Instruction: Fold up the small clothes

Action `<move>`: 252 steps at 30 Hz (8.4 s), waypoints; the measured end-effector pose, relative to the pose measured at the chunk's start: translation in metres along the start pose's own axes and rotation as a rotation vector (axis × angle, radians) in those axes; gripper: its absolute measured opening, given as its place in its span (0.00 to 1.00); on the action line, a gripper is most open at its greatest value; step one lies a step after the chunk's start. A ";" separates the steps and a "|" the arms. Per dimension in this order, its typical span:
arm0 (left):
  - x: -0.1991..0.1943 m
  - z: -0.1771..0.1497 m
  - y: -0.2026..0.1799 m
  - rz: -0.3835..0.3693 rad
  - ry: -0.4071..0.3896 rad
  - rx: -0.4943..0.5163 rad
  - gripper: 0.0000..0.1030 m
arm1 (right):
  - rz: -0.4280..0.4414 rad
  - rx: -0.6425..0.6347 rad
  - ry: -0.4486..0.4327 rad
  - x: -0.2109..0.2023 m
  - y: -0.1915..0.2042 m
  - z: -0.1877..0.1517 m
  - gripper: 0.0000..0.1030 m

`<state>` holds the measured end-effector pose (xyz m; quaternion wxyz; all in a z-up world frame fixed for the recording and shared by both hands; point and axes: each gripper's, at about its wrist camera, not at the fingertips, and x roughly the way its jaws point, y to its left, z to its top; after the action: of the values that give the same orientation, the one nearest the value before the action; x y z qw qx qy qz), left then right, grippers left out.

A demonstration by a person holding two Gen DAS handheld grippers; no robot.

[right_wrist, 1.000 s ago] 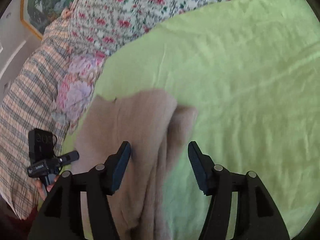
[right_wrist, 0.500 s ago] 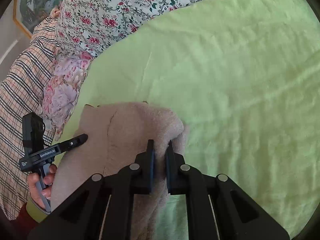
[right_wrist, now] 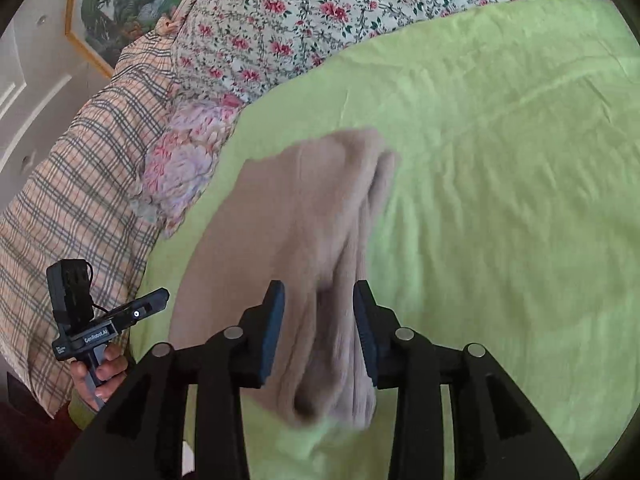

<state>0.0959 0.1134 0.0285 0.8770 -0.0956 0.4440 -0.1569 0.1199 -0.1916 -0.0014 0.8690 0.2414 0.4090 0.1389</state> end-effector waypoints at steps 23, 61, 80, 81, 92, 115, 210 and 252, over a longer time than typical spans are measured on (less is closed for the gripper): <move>0.036 -0.069 -0.042 0.347 0.031 -0.003 0.10 | -0.153 -0.131 0.092 0.018 0.010 -0.034 0.05; 0.002 -0.025 -0.016 -0.124 -0.066 -0.056 0.17 | 0.050 0.173 0.044 0.070 -0.025 0.063 0.25; 0.052 -0.036 -0.032 -0.175 0.119 -0.033 0.16 | -0.089 0.088 -0.030 0.042 -0.026 0.072 0.16; 0.047 -0.033 -0.033 -0.180 0.113 -0.023 0.16 | -0.088 0.081 -0.042 0.038 -0.024 0.074 0.16; 0.056 0.054 0.021 -0.109 0.025 -0.172 0.60 | -0.053 0.140 -0.010 0.075 -0.037 0.109 0.60; 0.122 0.166 0.077 0.022 -0.028 -0.247 0.34 | -0.104 0.091 -0.092 0.043 -0.023 0.097 0.13; -0.018 -0.063 -0.021 0.314 0.057 0.168 0.83 | -0.251 -0.230 0.043 -0.020 0.097 -0.094 0.85; 0.063 0.075 0.051 0.046 0.045 -0.130 0.90 | -0.105 0.099 -0.031 0.035 0.000 0.053 0.72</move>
<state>0.2010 0.1408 0.0095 0.8622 -0.1387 0.4748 -0.1094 0.1827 -0.1924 0.0050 0.8684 0.2646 0.4137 0.0690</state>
